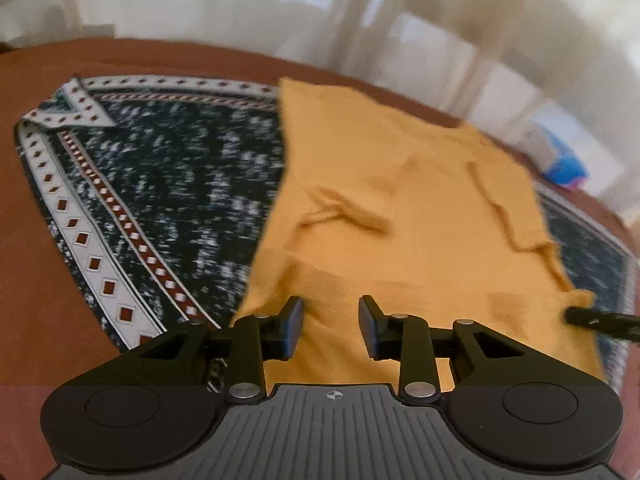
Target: Fold clothes
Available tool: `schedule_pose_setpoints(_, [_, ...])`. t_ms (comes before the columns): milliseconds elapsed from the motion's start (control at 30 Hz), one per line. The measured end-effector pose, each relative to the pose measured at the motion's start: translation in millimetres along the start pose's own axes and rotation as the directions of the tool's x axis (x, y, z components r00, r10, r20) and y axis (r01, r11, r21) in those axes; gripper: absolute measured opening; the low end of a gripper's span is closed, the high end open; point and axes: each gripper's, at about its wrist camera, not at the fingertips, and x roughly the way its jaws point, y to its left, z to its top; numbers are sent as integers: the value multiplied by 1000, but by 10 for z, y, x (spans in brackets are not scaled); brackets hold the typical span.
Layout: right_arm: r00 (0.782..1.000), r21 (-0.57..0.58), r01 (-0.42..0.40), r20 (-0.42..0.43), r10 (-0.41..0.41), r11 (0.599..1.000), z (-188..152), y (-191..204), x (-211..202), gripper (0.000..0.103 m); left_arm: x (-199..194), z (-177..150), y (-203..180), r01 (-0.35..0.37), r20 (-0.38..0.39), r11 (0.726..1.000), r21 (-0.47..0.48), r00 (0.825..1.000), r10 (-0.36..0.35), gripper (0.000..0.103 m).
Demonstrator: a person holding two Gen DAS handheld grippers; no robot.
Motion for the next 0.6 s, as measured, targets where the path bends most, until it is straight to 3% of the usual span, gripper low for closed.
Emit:
schedule_pose_setpoints(133, [994,88,49,92,-57,995,103,-25,-65,34,-111,129,169,7,50,992,-126,999,0,47])
schedule_pose_setpoints(167, [992,92,47,116,-57,995,105,-11,-141,40,-223,141,198,7,82,992,-125,997,4,48])
schedule_pose_setpoints(267, [989,85,22,145,-34,996,25,10,-390,43,-539,45,292,10,124,995,-98,992,2,54])
schedule_pose_setpoints(500, [994,95,32,103,-41,995,-609,67,-745,49,-829,-693,403,0,-4,999,-45,1000,0,56])
schedule_pose_setpoints(600, [995,108,41,85,-51,993,-792,78,-772,50,-830,-919,440,9,-36,995,-99,999,-13,56])
